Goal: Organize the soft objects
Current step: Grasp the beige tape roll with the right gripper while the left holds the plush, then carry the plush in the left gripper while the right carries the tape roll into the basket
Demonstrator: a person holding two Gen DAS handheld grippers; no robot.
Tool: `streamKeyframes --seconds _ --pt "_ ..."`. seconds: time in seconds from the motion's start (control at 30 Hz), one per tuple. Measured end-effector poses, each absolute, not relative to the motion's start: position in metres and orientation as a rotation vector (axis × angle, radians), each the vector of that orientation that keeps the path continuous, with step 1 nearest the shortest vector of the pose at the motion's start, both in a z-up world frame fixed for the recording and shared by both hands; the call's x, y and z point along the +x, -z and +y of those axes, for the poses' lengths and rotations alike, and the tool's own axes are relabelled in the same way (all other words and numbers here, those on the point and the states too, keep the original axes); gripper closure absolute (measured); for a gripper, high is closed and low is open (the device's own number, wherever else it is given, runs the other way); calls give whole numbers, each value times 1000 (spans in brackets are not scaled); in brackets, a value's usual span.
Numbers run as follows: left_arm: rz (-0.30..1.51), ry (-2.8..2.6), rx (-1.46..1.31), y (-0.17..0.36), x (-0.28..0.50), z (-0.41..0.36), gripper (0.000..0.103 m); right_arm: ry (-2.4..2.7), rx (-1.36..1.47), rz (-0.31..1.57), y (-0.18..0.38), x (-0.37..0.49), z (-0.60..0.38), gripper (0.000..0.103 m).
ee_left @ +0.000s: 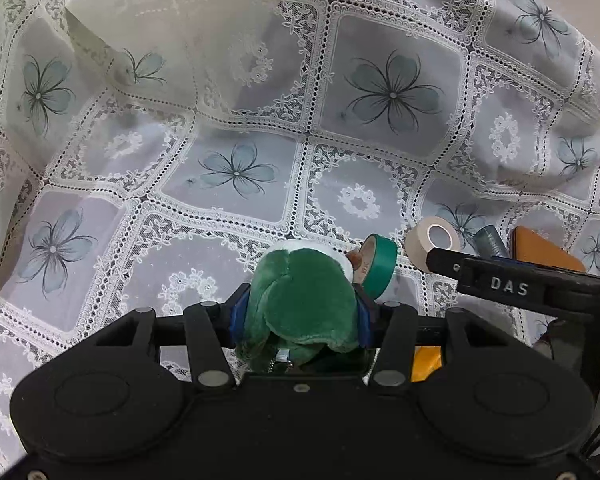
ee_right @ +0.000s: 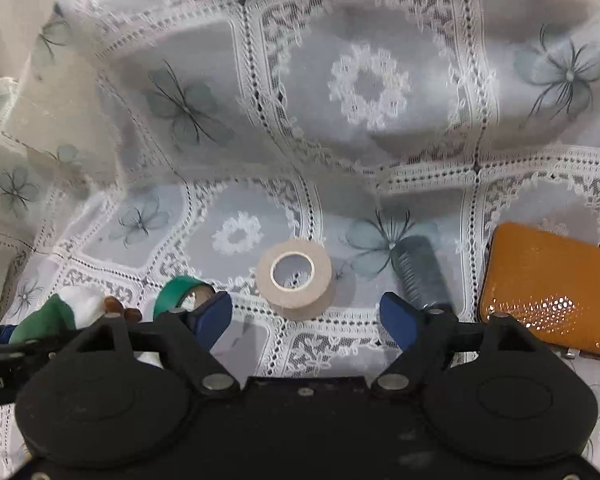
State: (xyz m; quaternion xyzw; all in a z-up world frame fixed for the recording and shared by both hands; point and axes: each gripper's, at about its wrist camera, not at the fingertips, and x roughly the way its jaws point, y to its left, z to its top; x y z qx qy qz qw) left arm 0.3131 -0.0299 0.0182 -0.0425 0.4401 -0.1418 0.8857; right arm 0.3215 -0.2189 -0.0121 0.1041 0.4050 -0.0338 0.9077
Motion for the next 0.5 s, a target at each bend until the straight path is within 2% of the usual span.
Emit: streamKeyframes --seconds 0.2,0.3,0.4,0.43,0.5 --pt "903 305 -86 -20 311 -32 53 132 179 892 10 341 -214 24" --pt "898 306 -86 -21 310 -31 53 142 134 934 15 357 -207 30" --pt "895 305 -88 -22 309 -31 53 129 140 963 20 368 -205 45" --pt "894 307 -89 -22 309 -31 53 111 147 966 20 370 -205 56" --pt "890 309 -88 -23 307 -31 53 105 133 965 20 371 -202 56"
